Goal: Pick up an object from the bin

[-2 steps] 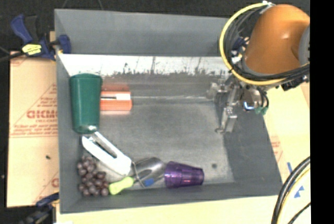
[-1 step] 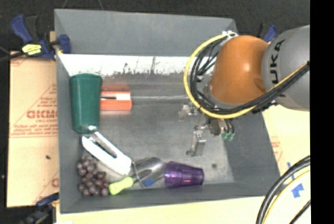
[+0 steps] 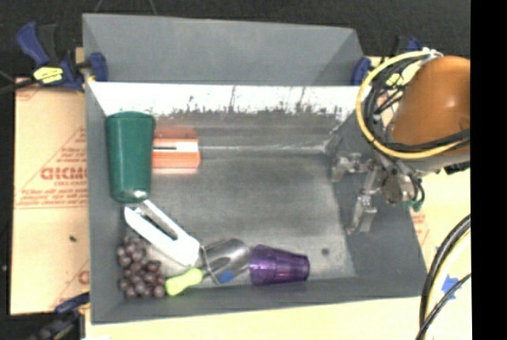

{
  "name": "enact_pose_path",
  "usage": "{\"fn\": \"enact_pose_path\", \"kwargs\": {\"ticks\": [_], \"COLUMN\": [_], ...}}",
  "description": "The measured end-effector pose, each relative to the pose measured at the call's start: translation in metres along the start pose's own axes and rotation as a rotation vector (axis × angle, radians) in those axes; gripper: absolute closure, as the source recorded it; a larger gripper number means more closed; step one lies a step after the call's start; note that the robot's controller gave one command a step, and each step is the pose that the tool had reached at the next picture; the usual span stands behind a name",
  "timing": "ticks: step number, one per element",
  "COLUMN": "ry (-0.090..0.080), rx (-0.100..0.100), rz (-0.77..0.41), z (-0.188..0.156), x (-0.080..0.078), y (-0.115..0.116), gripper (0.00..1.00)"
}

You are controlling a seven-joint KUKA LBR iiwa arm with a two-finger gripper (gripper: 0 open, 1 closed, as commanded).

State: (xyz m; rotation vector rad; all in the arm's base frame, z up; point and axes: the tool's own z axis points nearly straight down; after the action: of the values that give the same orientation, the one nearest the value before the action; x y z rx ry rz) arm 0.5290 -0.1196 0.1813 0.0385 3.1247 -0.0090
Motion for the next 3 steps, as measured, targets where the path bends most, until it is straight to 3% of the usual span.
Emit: {"fn": "enact_pose_path", "kwargs": {"ticks": [1, 2, 3], "ry": [-0.004, -0.008, -0.004], "rx": [0.006, 0.006, 0.004], "rz": [0.006, -0.402, -0.135], "z": [0.010, 0.114, 0.088], "x": [0.006, -0.025, -0.011], "y": [-0.019, -0.019, 0.059], "gripper": [0.00, 0.00, 0.00]}}
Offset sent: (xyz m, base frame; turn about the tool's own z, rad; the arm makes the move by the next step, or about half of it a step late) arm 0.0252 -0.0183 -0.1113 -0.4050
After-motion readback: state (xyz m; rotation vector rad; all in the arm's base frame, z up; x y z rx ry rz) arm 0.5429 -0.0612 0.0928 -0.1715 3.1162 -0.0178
